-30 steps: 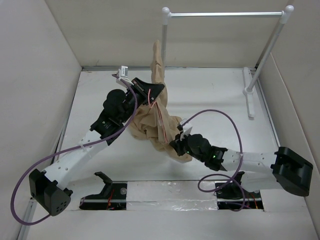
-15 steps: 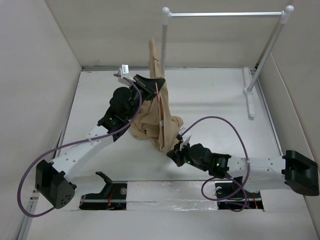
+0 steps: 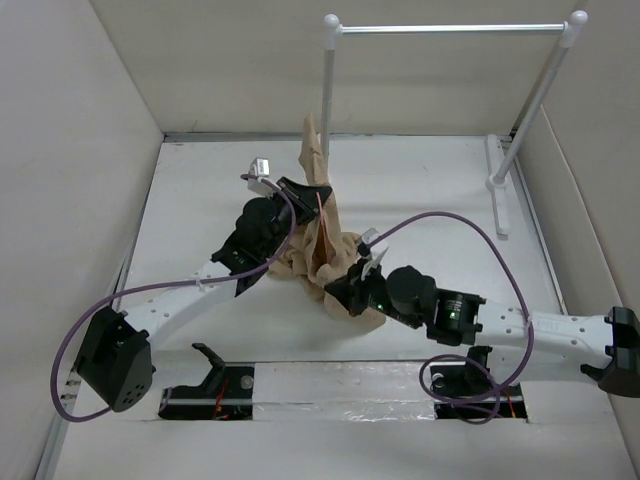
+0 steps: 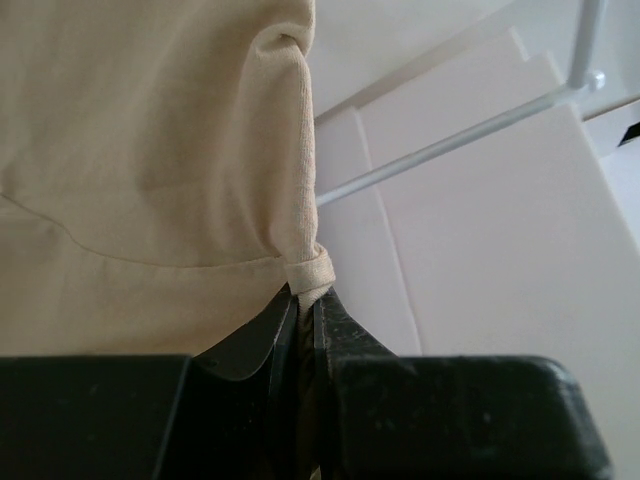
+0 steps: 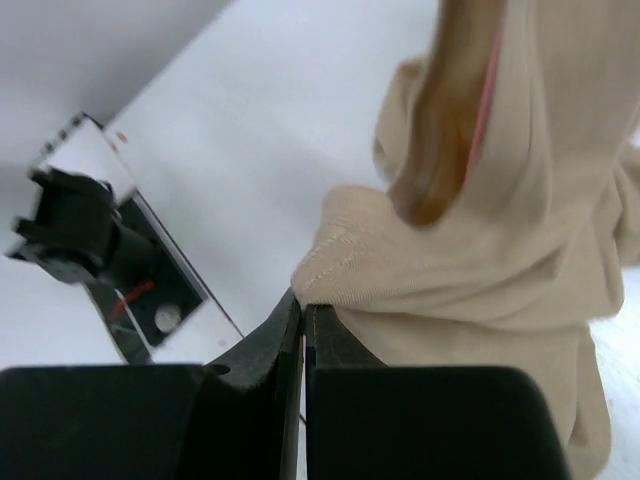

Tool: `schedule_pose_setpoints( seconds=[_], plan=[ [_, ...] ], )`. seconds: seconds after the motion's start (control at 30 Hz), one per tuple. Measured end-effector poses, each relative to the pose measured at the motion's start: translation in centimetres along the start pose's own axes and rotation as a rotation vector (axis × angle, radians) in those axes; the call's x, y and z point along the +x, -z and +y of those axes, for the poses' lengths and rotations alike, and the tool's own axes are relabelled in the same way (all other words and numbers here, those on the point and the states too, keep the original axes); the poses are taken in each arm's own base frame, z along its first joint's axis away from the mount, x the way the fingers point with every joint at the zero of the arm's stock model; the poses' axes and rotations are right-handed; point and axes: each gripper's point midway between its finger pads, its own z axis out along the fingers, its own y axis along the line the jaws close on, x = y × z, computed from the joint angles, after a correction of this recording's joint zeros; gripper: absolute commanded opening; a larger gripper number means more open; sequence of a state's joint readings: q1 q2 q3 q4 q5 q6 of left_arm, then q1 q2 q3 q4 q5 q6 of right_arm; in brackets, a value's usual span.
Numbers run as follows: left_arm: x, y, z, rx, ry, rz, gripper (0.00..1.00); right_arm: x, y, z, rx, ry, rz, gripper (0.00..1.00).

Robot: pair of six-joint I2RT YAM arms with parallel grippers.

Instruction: Place the t-shirt on the hanger

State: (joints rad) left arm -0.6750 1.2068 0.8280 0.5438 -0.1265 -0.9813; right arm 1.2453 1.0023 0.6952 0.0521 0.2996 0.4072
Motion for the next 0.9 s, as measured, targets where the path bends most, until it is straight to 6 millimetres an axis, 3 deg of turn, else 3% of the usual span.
schedule_pose_setpoints(
  seconds=[0.1,0.17,0.3,0.4,0.43,0.53,0.63,0.77,0.9],
  plan=[
    [2.0,0.6,2.3,-0.04,0.0,0.05,0.0,-2.2,-0.8,1.2,-0.014,-0.001,-0.029,0.0],
    [2.9,1.1,3.3,-0.056,0.002,0.081,0.0,-1.6,-1.7,1.2,-0.002,0.007,-0.011,0.0],
    [4.7,2.7,5.0,-0.066,0.012,0.143,0.0,3.5,-4.3,-0.2,0.06,0.027,0.119,0.0],
    [5.9,4.0,6.7,-0.081,0.027,0.19,0.0,8.3,-4.8,-2.0,0.11,0.031,0.226,0.01],
    [6.3,4.4,7.3,-0.088,0.033,0.209,0.0,9.5,-4.6,-2.5,0.124,0.029,0.252,0.15],
    [7.7,5.3,9.0,-0.113,0.05,0.258,0.0,11.4,-4.0,-3.2,0.144,0.017,0.293,0.4],
    [8.4,5.7,9.7,-0.12,0.066,0.285,0.0,10.9,-3.6,-2.9,0.135,0.004,0.28,0.48],
    [9.1,6.2,10.4,-0.119,0.082,0.303,0.0,8.5,-2.8,-2.1,0.11,-0.024,0.216,0.48],
    [9.7,6.0,11.1,-0.138,0.094,0.318,0.0,6.4,-2.2,-1.3,0.08,-0.046,0.157,0.39]
  ],
)
